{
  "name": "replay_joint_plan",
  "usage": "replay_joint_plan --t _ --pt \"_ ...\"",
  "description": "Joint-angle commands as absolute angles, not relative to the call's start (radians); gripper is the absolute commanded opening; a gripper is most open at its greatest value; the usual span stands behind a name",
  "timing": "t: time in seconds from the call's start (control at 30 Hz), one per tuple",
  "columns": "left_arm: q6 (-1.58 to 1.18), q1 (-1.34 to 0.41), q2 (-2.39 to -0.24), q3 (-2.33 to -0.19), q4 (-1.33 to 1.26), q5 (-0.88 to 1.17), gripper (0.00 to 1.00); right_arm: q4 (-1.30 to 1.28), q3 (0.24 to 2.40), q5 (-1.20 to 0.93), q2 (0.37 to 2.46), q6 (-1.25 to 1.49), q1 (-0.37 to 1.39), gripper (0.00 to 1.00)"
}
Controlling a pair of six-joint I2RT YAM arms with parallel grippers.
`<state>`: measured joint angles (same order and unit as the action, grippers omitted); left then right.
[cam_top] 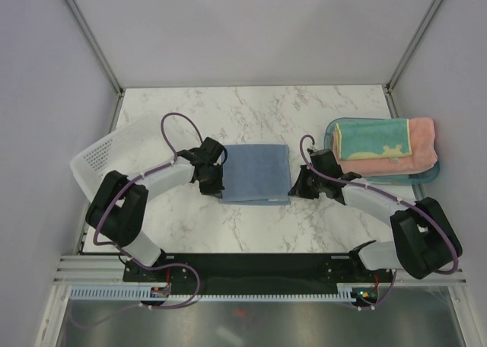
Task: Fold and stack the towels
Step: Fold the towel
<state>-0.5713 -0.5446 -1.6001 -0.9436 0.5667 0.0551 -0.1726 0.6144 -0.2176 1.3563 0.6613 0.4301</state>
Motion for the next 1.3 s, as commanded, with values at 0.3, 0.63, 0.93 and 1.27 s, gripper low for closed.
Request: replay_joint_plan --t 0.3,0.63,0.93,1.27 --pt "-0.566 -0.543 -1.586 -0.89 0.572 0.025 0.02 -0.069 0.453 -0.276 1.285 0.722 0.434 0.0" --pt "-0.552 -0.545 -1.582 -0.882 0.574 0.026 0.02 -0.067 0.446 -0.281 1.293 0.721 0.434 0.12" --pt "-0.545 -0.545 -1.58 -0.945 0.62 0.02 0.3 -0.101 0.459 -0.307 1.243 0.715 0.436 0.08" --pt "-0.577 -0.549 -1.555 -0.943 0.62 0.055 0.34 -0.1 0.465 -0.308 1.249 0.715 0.436 0.08"
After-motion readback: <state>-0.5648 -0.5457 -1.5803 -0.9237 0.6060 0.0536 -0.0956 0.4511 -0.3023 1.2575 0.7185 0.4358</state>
